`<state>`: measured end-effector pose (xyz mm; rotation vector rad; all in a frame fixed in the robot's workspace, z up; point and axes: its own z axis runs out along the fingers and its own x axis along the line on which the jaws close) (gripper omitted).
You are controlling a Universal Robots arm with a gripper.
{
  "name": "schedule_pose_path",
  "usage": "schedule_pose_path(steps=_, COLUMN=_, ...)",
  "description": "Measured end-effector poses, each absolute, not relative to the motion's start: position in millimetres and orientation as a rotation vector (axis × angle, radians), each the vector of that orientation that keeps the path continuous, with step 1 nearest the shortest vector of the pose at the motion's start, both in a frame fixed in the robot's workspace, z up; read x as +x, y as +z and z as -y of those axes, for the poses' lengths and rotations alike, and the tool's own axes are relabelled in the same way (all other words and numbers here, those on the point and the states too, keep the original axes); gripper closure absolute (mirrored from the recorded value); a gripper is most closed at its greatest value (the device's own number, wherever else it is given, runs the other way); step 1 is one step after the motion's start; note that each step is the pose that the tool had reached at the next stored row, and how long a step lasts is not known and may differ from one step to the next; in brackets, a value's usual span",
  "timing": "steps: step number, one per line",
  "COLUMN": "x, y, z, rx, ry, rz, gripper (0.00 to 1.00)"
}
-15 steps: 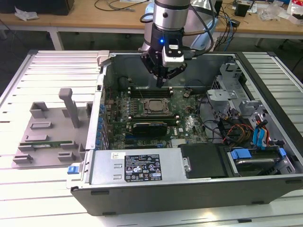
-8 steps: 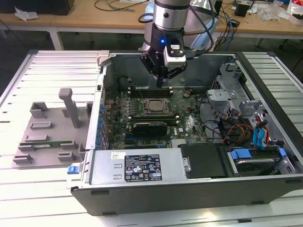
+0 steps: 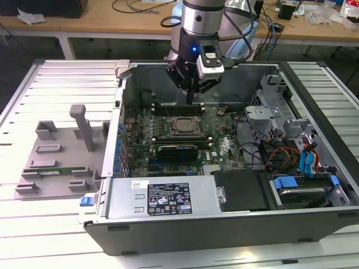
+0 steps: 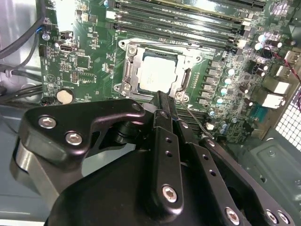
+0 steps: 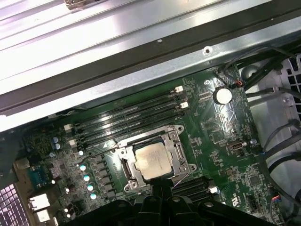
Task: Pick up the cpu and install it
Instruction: 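Install the first cpu locking lever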
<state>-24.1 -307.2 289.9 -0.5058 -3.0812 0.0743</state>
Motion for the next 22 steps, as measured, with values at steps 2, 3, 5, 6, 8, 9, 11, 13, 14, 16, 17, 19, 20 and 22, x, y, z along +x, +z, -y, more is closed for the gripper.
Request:
schedule_pose_path(steps=2, x=-24.1, y=289.9, z=307.3, rx=-0.487, ry=0.075, rz=3.085, gripper=0.89)
schedule_pose_path(steps=3, x=-24.1, y=289.9, z=307.3, rx=-0.474, ry=0.075, rz=3.087, gripper=0.89)
schedule_pose_path(steps=5, x=-24.1, y=289.9, z=307.2, rx=-0.443, ry=0.075, rz=3.092, gripper=0.89)
schedule_pose_path(steps=6, x=-24.1, y=289.9, z=307.2, rx=-0.428, ry=0.075, rz=3.094, gripper=0.89)
schedule_pose_path(steps=8, x=-24.1, y=289.9, z=307.3, rx=-0.397, ry=0.075, rz=3.099, gripper=0.89)
schedule_pose_path(steps=9, x=-24.1, y=289.9, z=307.3, rx=-0.390, ry=0.076, rz=3.100, gripper=0.89)
schedule_pose_path(steps=11, x=-24.1, y=289.9, z=307.2, rx=-0.376, ry=0.076, rz=3.102, gripper=0.89)
schedule_pose_path(steps=13, x=-24.1, y=289.9, z=307.2, rx=-0.361, ry=0.072, rz=3.104, gripper=0.89)
schedule_pose_path(steps=14, x=-24.1, y=289.9, z=307.2, rx=-0.358, ry=0.056, rz=3.103, gripper=0.89)
schedule_pose_path(steps=16, x=-24.1, y=289.9, z=307.2, rx=-0.349, ry=0.020, rz=3.102, gripper=0.89)
schedule_pose_path(steps=17, x=-24.1, y=289.9, z=307.2, rx=-0.344, ry=0.011, rz=3.102, gripper=0.89)
schedule_pose_path(steps=19, x=-24.1, y=289.9, z=307.3, rx=-0.279, ry=0.009, rz=3.108, gripper=0.89)
schedule_pose_path(steps=20, x=-24.1, y=289.9, z=307.3, rx=-0.227, ry=0.010, rz=3.113, gripper=0.89)
schedule_pose_path(steps=22, x=-24.1, y=289.9, z=307.3, rx=-0.124, ry=0.011, rz=3.119, gripper=0.89)
